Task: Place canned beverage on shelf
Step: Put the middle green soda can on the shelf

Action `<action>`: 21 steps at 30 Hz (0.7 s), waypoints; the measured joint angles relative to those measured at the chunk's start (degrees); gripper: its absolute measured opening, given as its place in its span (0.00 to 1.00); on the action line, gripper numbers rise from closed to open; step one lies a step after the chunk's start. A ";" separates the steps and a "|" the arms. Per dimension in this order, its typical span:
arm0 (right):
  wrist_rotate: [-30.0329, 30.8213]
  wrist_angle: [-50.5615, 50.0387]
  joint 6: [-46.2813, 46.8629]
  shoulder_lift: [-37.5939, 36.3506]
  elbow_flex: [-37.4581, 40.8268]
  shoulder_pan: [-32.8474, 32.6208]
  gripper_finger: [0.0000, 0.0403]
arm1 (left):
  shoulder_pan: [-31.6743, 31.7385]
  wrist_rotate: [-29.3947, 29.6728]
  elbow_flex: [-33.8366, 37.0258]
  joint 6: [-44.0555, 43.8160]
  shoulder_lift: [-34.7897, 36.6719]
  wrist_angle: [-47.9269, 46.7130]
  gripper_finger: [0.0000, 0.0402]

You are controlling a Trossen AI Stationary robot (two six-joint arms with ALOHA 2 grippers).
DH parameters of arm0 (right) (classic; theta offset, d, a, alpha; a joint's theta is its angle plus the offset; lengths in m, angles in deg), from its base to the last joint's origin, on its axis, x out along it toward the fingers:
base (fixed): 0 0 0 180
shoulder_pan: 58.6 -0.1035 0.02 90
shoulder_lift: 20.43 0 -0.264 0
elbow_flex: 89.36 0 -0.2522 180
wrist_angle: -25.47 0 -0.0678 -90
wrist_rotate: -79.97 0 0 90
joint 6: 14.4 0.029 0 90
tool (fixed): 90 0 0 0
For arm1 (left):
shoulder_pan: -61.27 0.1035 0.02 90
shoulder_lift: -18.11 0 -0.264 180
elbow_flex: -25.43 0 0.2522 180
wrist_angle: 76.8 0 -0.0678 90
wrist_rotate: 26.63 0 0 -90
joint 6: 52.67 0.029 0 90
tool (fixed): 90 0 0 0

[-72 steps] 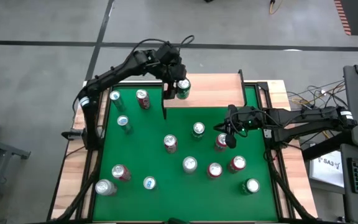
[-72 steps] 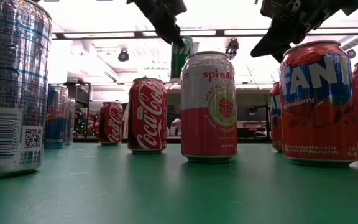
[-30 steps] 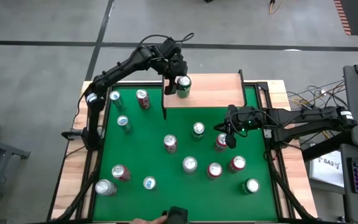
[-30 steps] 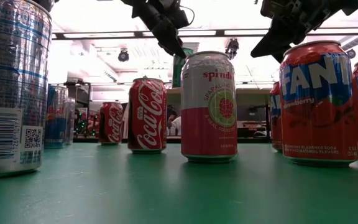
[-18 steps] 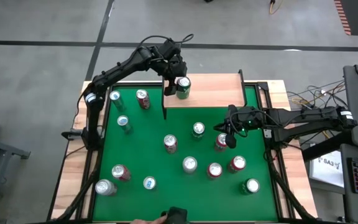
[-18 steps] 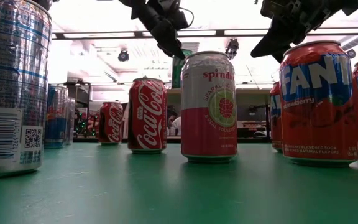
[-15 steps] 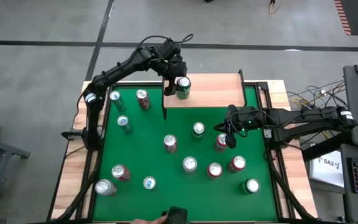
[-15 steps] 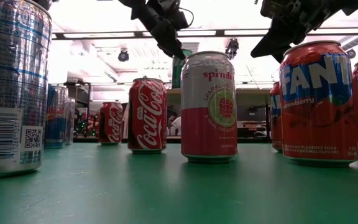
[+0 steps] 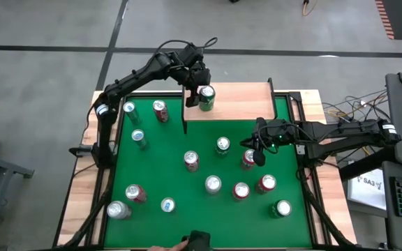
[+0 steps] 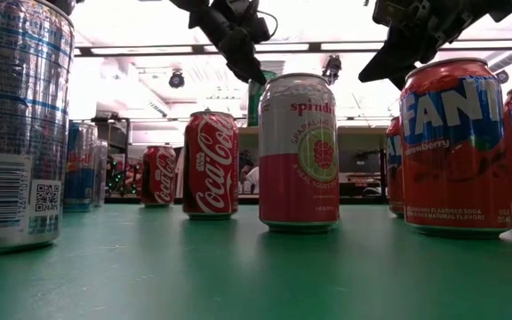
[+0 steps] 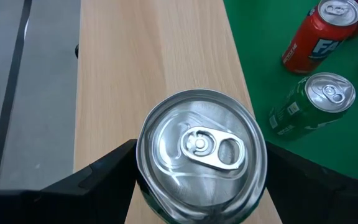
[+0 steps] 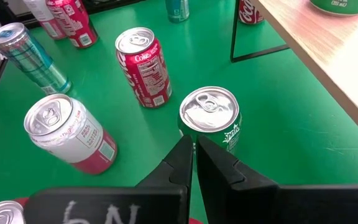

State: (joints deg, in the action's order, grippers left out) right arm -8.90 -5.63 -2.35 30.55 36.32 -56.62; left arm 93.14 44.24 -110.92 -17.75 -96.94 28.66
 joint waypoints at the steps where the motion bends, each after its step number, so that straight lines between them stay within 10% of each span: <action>1: 0.00 0.02 -0.02 0.00 0.00 0.00 0.03 | 0.01 0.00 0.00 -0.01 -0.01 0.05 0.72; 21: 0.00 0.00 -0.04 0.00 0.00 0.01 0.03 | 0.23 0.79 -0.50 -0.53 -0.32 -1.59 0.94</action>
State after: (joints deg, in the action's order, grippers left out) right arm -8.90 -5.63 -2.39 30.55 36.32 -56.61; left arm 93.37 45.02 -111.42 -18.28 -97.26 27.06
